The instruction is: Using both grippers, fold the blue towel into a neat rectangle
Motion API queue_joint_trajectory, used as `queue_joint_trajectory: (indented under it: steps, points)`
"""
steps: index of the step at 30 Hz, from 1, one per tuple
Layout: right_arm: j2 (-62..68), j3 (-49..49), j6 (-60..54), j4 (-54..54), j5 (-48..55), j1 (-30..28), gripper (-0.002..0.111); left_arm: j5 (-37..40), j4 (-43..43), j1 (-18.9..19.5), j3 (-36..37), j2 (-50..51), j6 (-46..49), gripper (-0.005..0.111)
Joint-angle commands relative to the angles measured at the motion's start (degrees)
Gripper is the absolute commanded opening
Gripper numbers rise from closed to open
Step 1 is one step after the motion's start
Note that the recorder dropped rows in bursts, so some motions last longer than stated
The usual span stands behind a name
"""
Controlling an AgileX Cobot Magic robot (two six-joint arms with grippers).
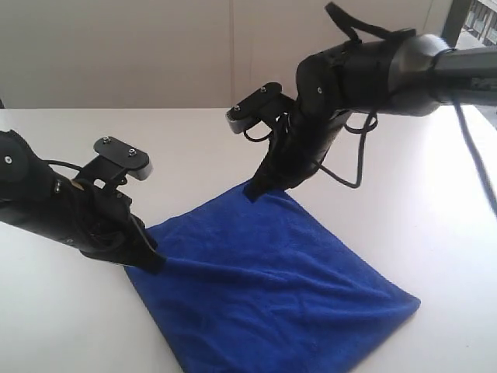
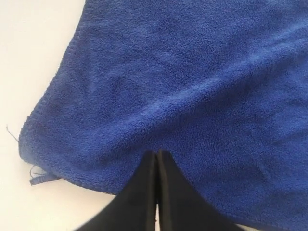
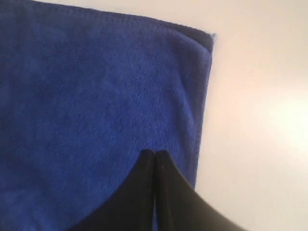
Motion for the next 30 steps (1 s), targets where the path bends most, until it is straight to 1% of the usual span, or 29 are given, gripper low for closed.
queue_joint_trajectory:
  steps: [1, 4, 9, 14, 21, 26, 30]
  points:
    - [7.86, -6.7, -5.02, 3.04, 1.92, -1.98, 0.0, 3.18, -0.66, 0.06, 0.14, -0.08, -0.17, 0.0]
    - [13.0, -11.39, -5.84, 3.04, 2.3, -2.24, 0.0, 3.38, -1.79, -0.52, 0.14, -0.08, -0.17, 0.0]
    - [19.53, -19.23, -6.21, 3.04, 2.82, -2.24, 0.0, -1.33, -2.49, -4.1, 0.25, 1.44, -0.17, 0.0]
    - [24.04, -26.19, -6.21, 3.04, 5.04, -2.36, 0.0, -2.88, -2.63, -6.42, 0.25, 5.11, -0.82, 0.0]
    - [27.12, -29.95, -6.21, 3.04, 6.22, -3.66, 0.0, -3.69, -3.58, -6.82, 0.25, 8.9, -1.52, 0.0]
    - [27.77, -30.09, -6.21, 3.04, 5.99, -4.91, 0.0, -4.39, -4.2, -6.94, 0.25, 11.17, -1.52, 0.0]
    - [27.77, -30.09, -6.21, 3.04, 4.94, -5.32, 0.0, -5.59, -4.85, -7.94, 0.25, 12.63, -1.52, 0.0]
